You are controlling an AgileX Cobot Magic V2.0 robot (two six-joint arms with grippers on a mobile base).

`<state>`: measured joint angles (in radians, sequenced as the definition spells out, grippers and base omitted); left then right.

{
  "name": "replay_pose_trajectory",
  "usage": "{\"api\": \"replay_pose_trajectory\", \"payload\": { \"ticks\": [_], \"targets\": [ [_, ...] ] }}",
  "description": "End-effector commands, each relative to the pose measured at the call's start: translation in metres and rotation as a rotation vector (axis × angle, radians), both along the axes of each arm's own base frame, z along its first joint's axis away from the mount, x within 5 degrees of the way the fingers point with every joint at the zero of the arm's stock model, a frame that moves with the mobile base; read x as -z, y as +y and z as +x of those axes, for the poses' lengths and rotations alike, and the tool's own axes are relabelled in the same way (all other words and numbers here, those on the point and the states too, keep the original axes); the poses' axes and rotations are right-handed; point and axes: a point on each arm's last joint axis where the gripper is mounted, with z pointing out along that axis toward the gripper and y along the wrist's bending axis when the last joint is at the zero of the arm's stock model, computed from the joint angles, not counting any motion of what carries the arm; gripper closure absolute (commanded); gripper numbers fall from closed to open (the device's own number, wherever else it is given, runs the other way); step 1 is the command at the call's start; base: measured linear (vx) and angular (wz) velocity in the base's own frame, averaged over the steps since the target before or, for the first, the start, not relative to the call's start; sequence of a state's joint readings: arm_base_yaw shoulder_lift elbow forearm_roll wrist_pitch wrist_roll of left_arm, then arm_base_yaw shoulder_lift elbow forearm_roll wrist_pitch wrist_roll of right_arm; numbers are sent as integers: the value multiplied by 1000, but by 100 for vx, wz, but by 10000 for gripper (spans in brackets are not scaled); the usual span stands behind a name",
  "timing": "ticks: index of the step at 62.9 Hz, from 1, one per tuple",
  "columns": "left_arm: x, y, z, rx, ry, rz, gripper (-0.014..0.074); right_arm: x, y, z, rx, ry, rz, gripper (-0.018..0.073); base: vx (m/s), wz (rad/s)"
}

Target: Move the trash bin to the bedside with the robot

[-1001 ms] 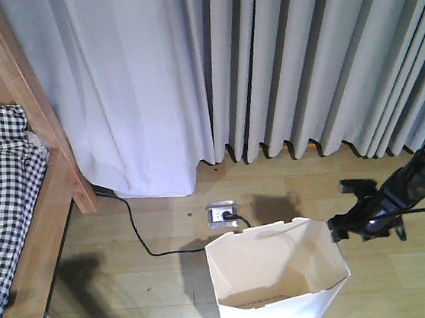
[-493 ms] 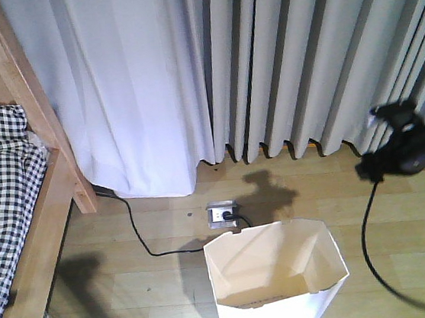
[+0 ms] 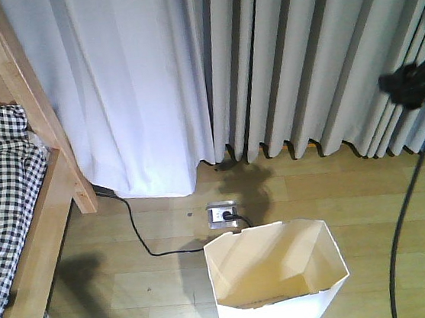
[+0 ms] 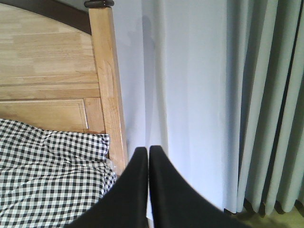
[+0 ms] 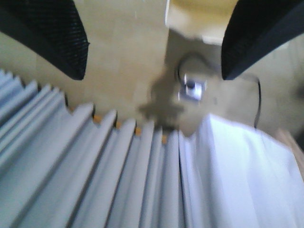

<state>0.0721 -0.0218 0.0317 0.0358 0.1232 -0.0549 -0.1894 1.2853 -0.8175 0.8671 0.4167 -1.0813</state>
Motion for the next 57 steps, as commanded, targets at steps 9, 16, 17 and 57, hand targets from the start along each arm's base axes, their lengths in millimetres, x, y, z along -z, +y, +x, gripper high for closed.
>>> {"api": "replay_pose_trajectory", "payload": {
  "ticks": [9,16,17,57],
  "targets": [
    [-15,-1,-1,7,-102,2,603,-51,1,-78,210,-374,17,7,0,0],
    [-15,-1,-1,7,-102,2,603,-40,7,-116,236,-441,28,7,0,0],
    [-15,-1,-1,7,-102,2,603,-38,8,-120,236,-446,29,7,0,0],
    [-15,-1,-1,7,-102,2,603,13,24,-187,167,-642,50,19,0,0]
  ]
}}
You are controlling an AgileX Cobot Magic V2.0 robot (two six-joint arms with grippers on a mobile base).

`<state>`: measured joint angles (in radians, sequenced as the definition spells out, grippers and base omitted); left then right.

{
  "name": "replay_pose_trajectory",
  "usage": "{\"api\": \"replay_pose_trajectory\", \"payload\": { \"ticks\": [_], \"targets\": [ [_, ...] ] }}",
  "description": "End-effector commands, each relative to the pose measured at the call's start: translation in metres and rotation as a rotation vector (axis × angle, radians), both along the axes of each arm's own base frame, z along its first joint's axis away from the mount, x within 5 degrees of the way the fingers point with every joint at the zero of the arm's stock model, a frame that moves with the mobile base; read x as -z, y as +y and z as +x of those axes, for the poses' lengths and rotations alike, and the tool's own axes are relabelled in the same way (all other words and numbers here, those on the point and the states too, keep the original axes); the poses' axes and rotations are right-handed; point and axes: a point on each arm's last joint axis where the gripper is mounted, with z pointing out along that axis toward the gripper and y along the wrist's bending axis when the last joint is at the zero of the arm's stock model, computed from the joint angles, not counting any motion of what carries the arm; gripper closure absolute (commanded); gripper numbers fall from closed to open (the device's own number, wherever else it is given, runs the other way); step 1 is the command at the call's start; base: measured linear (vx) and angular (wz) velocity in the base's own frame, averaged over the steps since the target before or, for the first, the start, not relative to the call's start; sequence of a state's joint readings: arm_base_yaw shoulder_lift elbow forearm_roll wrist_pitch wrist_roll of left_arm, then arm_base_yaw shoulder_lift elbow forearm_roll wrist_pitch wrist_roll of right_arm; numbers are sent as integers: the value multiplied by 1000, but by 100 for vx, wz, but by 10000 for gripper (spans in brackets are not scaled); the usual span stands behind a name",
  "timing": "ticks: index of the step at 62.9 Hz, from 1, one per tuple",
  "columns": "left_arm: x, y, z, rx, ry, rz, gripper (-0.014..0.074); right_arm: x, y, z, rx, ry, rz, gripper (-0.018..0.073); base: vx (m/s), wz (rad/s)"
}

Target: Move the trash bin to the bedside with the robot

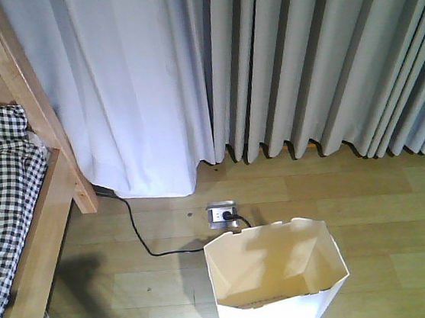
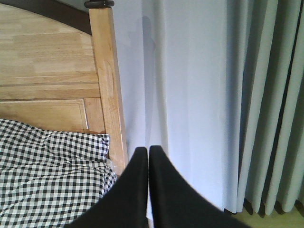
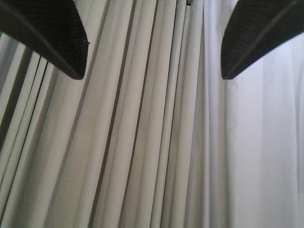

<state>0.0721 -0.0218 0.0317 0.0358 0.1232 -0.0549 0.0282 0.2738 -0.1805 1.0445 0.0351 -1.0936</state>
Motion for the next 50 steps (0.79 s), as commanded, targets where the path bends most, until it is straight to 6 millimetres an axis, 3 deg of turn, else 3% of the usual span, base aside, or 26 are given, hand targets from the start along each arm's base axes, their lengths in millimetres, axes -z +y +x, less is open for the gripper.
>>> {"api": "replay_pose_trajectory", "payload": {
  "ticks": [1,8,23,50],
  "targets": [
    [-15,-1,-1,7,-102,2,603,-11,-4,0,39,-45,5,26,0,0],
    [-15,-1,-1,7,-102,2,603,-11,-4,0,39,-45,5,134,0,0],
    [-15,-1,-1,7,-102,2,603,-6,5,0,-51,6,4,575,0,0],
    [-15,-1,-1,7,-102,2,603,-7,4,0,-41,1,5,568,0,0]
  ]
}}
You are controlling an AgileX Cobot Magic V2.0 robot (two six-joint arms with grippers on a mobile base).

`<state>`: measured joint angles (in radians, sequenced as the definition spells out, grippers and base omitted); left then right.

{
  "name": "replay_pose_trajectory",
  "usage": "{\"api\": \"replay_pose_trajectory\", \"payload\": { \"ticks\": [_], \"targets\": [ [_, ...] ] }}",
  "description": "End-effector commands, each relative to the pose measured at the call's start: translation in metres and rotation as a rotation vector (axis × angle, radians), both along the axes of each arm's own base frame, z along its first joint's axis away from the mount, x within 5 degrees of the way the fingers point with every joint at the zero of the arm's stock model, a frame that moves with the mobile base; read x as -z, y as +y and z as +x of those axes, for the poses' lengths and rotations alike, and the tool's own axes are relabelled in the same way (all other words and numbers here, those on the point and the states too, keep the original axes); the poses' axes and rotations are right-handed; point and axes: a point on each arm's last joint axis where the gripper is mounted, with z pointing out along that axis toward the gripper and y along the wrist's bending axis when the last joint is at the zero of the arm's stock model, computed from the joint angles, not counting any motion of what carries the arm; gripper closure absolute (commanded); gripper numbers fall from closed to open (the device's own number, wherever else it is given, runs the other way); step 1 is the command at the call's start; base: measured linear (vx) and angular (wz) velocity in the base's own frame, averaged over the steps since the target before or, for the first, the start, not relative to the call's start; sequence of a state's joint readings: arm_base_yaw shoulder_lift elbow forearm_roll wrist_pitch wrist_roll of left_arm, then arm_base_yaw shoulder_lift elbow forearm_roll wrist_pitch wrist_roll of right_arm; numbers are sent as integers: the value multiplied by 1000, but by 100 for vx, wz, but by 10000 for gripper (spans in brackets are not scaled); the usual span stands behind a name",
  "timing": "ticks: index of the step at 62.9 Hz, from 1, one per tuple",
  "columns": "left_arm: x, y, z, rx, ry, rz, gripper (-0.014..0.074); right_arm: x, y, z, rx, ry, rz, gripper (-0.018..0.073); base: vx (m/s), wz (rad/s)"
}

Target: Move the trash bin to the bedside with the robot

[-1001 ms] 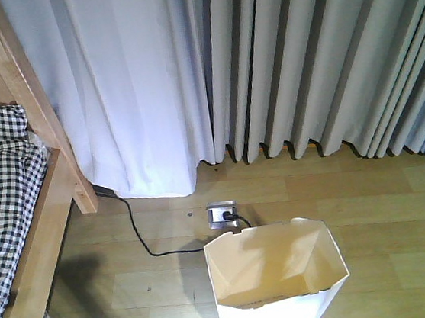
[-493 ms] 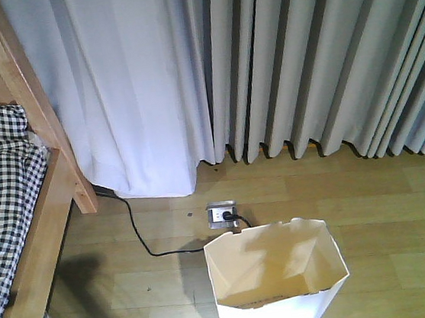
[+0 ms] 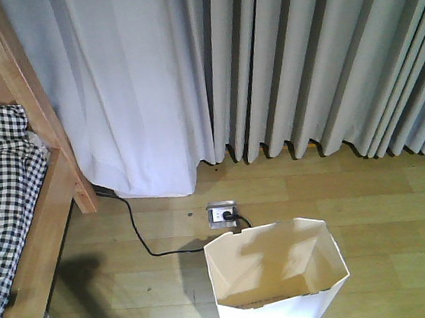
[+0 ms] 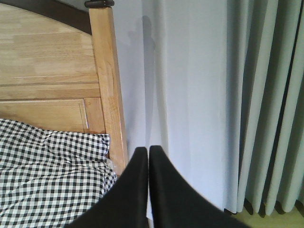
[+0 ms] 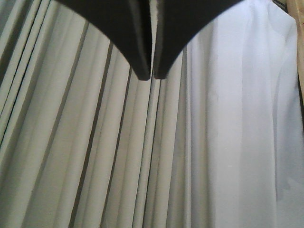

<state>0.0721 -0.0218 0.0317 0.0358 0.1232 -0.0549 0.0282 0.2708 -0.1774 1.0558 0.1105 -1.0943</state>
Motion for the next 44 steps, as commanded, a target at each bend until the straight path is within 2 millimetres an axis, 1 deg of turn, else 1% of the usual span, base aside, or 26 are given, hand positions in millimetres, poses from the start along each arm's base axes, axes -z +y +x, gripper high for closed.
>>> {"api": "replay_pose_trajectory", "payload": {
  "ticks": [1,18,34,40,44],
  "targets": [
    [-15,-1,-1,7,-102,2,603,-11,-2,1,24,-37,-5,568,0,0],
    [-15,-1,-1,7,-102,2,603,-12,-6,1,59,-56,-62,568,0,0],
    [-15,-1,-1,7,-102,2,603,-14,-9,-6,95,-76,60,568,0,0],
    [-15,-1,-1,7,-102,2,603,-11,-9,-6,99,-48,53,568,0,0],
    [-15,-1,-1,7,-102,2,603,-6,-9,-7,102,-47,29,568,0,0]
  ]
}}
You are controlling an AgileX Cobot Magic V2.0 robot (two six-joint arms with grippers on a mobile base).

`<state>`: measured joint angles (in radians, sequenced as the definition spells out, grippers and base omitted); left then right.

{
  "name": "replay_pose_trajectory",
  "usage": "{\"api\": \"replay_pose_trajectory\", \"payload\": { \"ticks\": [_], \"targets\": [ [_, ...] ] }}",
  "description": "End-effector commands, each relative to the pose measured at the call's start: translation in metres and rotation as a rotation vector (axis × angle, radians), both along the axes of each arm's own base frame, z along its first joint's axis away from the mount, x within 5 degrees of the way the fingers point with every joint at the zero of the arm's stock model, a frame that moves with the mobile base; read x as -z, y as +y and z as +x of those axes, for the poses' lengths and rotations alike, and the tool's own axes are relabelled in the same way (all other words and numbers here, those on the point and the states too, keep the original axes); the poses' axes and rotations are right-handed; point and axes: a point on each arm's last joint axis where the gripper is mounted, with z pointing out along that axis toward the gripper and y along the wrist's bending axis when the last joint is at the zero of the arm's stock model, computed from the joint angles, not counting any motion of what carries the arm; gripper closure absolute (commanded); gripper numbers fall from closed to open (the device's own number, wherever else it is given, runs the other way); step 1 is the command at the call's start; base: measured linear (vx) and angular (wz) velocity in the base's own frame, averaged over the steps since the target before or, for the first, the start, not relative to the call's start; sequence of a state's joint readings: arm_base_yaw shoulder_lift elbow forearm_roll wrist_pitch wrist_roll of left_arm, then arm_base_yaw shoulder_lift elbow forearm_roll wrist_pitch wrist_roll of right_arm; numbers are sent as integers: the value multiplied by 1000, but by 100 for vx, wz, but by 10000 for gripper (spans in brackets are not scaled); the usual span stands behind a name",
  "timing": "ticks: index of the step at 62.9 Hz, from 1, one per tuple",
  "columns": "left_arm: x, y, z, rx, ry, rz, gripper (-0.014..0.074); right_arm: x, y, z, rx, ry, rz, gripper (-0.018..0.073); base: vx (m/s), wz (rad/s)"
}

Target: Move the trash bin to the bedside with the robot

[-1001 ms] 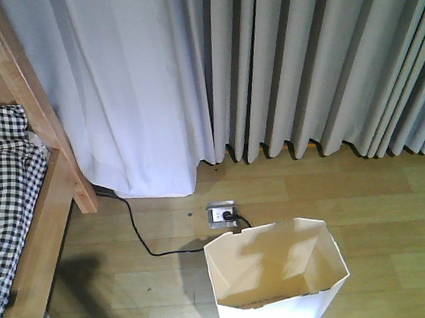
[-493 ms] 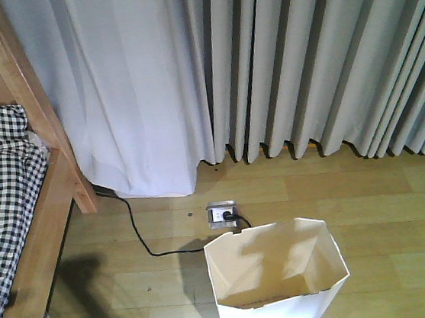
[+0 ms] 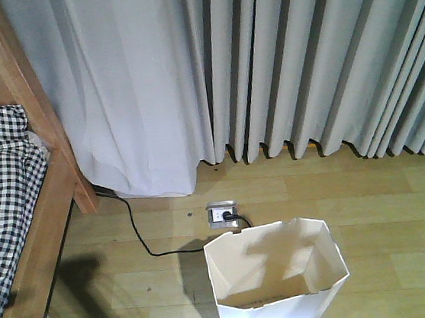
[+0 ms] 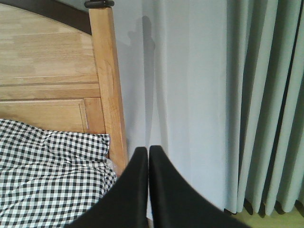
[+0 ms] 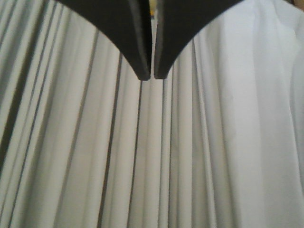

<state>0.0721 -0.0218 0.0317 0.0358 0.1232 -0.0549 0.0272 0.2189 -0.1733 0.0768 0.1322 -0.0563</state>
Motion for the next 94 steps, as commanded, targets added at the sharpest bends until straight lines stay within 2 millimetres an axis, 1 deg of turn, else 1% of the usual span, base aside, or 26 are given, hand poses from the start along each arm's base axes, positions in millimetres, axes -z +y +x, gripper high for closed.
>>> {"api": "replay_pose_trajectory", "payload": {
  "ticks": [1,5,14,18,20,22,27,37,45,67,74,94],
  "targets": [
    [-15,-1,-1,7,-102,2,603,-9,-1,-1,12,-83,-32,568,0,0],
    [-15,-1,-1,7,-102,2,603,0,-1,-4,12,-92,-32,568,0,0],
    [-15,-1,-1,7,-102,2,603,35,-1,-12,12,-85,-34,568,0,0],
    [-15,-1,-1,7,-102,2,603,51,-2,-15,14,-92,7,568,0,0],
    [-15,-1,-1,7,-102,2,603,54,-2,-17,16,-97,23,568,0,0],
    [-15,-1,-1,7,-102,2,603,56,-2,-16,24,-62,37,568,0,0],
    [-15,-1,-1,7,-102,2,603,57,-3,-16,48,-53,62,568,0,0],
    [-15,-1,-1,7,-102,2,603,55,-7,-16,117,-79,60,568,0,0],
    [-15,-1,-1,7,-102,2,603,52,-7,-16,113,-115,47,568,0,0],
    [-15,-1,-1,7,-102,2,603,52,-7,-16,110,-113,-37,568,0,0],
    [-15,-1,-1,7,-102,2,603,52,-7,-16,110,-114,-7,568,0,0],
    [-15,-1,-1,7,-102,2,603,52,-7,-16,110,-114,-8,568,0,0]
  ]
}}
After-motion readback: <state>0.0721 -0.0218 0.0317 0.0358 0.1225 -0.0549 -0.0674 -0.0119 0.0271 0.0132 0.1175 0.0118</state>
